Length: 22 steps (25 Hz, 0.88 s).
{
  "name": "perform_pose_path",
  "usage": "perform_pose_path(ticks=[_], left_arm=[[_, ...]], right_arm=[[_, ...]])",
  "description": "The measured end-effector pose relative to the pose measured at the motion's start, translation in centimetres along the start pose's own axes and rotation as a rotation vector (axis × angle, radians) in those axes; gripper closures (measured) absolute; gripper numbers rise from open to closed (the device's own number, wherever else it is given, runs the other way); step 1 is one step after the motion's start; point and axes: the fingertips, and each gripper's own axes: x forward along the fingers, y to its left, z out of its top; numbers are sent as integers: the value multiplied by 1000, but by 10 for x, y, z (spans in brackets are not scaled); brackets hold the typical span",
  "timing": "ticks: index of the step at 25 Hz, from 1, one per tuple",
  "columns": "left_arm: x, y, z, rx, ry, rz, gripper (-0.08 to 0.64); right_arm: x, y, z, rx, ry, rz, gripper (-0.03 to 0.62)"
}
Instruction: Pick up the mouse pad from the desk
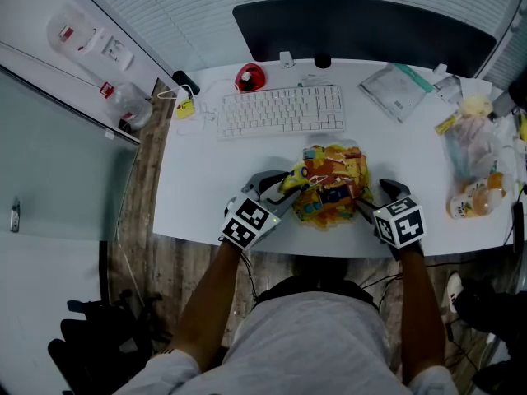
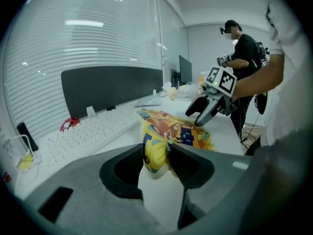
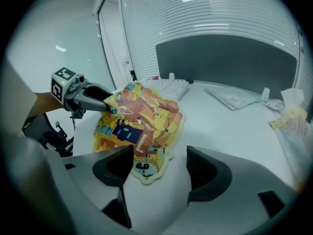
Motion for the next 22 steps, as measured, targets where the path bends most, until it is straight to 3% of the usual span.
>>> perform_pose_path(ticks=[6, 15, 22], left_arm=[[-18, -8, 28, 128, -147, -27, 385], [-35, -24, 58, 229, -213, -70, 396], [-44, -30, 76, 259, -245, -92, 399]], right_arm=[[-10, -9, 8, 30, -69, 80, 287], [-17, -10, 21, 82, -174, 220, 287], [-26, 12, 30, 98, -245, 398, 288]])
